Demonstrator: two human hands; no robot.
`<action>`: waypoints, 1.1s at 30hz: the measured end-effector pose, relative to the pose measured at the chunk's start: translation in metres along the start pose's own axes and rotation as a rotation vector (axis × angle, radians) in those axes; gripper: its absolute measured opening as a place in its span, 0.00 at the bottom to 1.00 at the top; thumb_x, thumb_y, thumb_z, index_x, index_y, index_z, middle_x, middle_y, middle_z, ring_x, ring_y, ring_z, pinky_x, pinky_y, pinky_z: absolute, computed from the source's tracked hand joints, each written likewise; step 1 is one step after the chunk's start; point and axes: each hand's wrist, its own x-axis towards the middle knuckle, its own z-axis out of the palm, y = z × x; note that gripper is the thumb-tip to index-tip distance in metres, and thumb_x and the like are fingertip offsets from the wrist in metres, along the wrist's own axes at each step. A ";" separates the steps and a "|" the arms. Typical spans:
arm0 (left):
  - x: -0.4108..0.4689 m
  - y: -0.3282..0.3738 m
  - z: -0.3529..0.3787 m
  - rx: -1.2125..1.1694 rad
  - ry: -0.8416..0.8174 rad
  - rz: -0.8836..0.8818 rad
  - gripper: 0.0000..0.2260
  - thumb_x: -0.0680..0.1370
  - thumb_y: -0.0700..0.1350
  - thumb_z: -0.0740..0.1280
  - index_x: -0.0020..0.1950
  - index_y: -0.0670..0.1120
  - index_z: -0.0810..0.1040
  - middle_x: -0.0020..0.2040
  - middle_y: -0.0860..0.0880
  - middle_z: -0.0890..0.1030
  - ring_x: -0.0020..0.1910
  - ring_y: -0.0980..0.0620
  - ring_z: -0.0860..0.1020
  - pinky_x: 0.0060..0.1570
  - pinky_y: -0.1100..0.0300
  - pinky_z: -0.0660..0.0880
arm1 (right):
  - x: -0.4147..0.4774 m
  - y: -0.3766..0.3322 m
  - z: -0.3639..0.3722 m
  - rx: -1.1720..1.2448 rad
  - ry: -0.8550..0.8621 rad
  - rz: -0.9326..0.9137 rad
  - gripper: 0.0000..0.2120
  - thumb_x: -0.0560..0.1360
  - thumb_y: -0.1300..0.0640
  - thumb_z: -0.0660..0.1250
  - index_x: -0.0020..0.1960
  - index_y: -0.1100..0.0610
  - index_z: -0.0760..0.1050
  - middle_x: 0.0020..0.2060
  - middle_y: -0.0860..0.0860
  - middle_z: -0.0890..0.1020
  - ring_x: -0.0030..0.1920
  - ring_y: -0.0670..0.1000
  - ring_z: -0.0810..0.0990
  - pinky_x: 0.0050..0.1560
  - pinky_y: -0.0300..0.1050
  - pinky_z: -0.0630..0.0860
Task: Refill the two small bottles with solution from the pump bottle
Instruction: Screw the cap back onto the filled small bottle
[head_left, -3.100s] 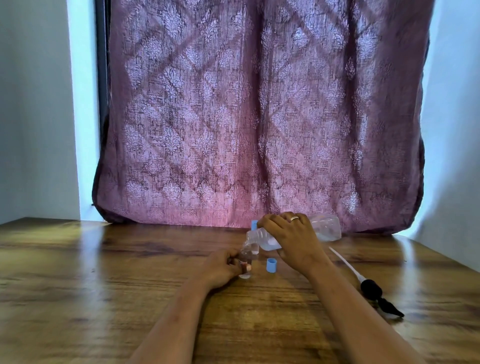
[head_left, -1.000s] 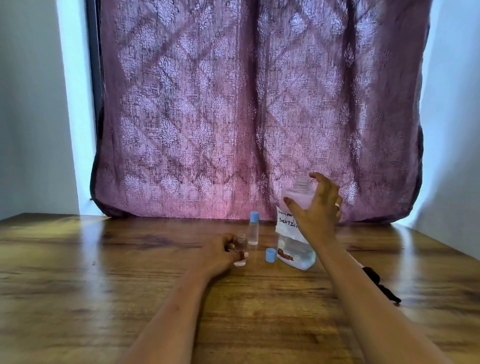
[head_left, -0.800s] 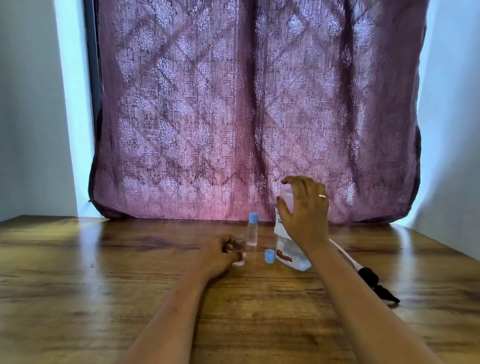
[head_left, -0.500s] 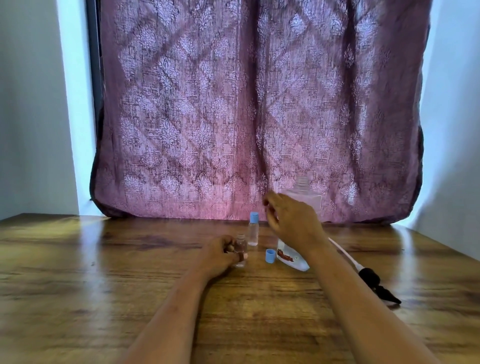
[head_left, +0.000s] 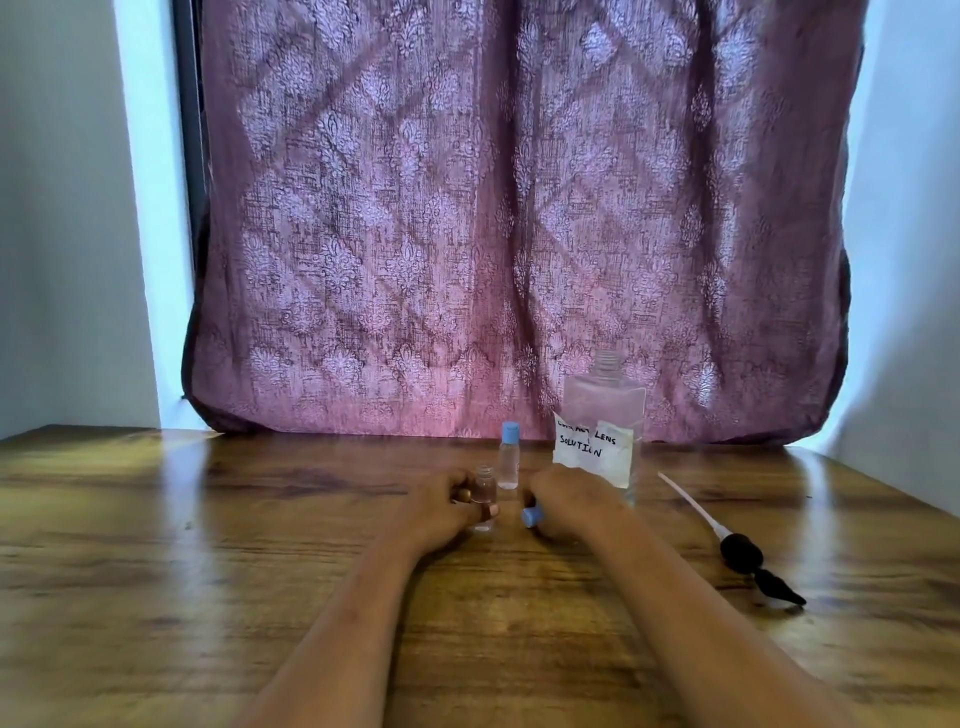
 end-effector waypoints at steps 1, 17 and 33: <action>0.000 0.000 0.000 0.005 -0.004 -0.007 0.09 0.71 0.47 0.75 0.50 0.53 0.79 0.42 0.53 0.81 0.43 0.54 0.79 0.49 0.57 0.75 | 0.000 -0.001 0.000 -0.005 0.005 -0.017 0.08 0.74 0.56 0.65 0.53 0.55 0.77 0.51 0.54 0.80 0.49 0.54 0.78 0.48 0.48 0.76; -0.006 0.009 0.000 -0.050 0.040 0.039 0.12 0.74 0.45 0.72 0.52 0.54 0.73 0.46 0.49 0.81 0.45 0.51 0.79 0.47 0.58 0.75 | 0.012 -0.015 -0.010 0.997 0.474 -0.136 0.09 0.74 0.56 0.70 0.54 0.55 0.77 0.46 0.45 0.79 0.49 0.46 0.78 0.48 0.37 0.74; -0.002 0.003 0.002 -0.035 0.046 0.060 0.10 0.73 0.43 0.72 0.54 0.46 0.81 0.41 0.50 0.82 0.39 0.54 0.79 0.40 0.62 0.74 | 0.011 -0.018 -0.004 0.817 0.314 -0.218 0.15 0.75 0.66 0.66 0.60 0.57 0.77 0.56 0.51 0.80 0.53 0.41 0.74 0.44 0.17 0.65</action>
